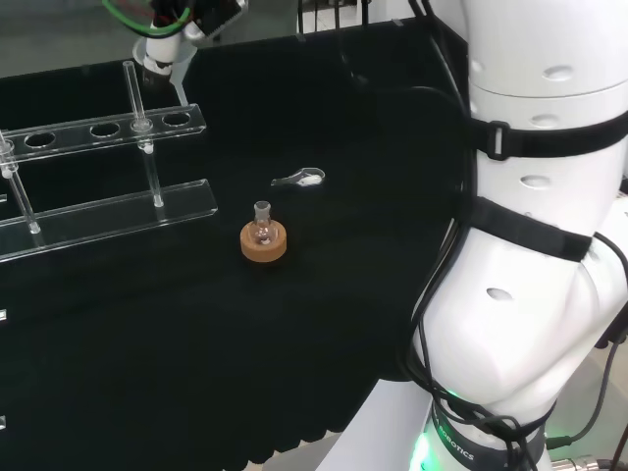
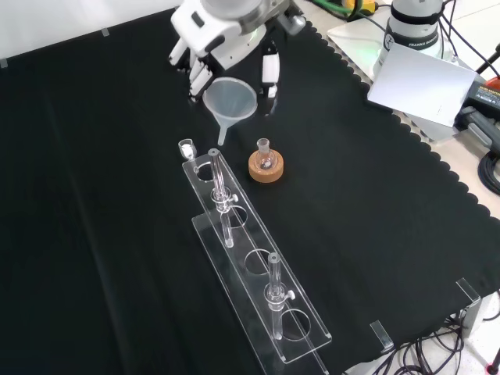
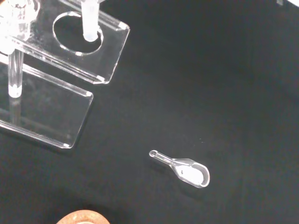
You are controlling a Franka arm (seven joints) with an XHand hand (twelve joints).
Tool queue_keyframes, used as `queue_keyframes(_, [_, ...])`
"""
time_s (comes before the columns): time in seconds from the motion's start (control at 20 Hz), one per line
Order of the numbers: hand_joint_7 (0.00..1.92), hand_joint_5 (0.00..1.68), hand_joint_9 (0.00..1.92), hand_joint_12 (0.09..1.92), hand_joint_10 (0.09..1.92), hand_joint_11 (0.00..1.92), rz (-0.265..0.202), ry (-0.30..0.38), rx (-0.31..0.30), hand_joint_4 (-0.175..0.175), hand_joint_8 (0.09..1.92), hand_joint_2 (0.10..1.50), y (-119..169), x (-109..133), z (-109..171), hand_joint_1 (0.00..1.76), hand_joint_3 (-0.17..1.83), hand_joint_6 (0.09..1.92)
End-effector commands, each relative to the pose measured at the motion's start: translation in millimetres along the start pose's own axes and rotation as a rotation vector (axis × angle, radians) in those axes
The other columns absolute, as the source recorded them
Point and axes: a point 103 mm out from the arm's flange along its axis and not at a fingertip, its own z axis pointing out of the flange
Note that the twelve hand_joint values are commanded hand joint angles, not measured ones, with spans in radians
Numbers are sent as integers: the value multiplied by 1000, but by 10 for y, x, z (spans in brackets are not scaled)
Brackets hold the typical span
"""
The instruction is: Pick up the funnel from the transparent funnel stand.
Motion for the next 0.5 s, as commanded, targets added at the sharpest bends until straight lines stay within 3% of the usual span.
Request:
queue_keyframes(0.05, [865,733,1135,1300,468,552,43,11,3,-46,745,726,-362,-4,-59,725,601,833])
queue_keyframes(0.5, [860,732,1136,1285,473,580,84,70,36,-46,751,725,-626,5,141,725,606,840])
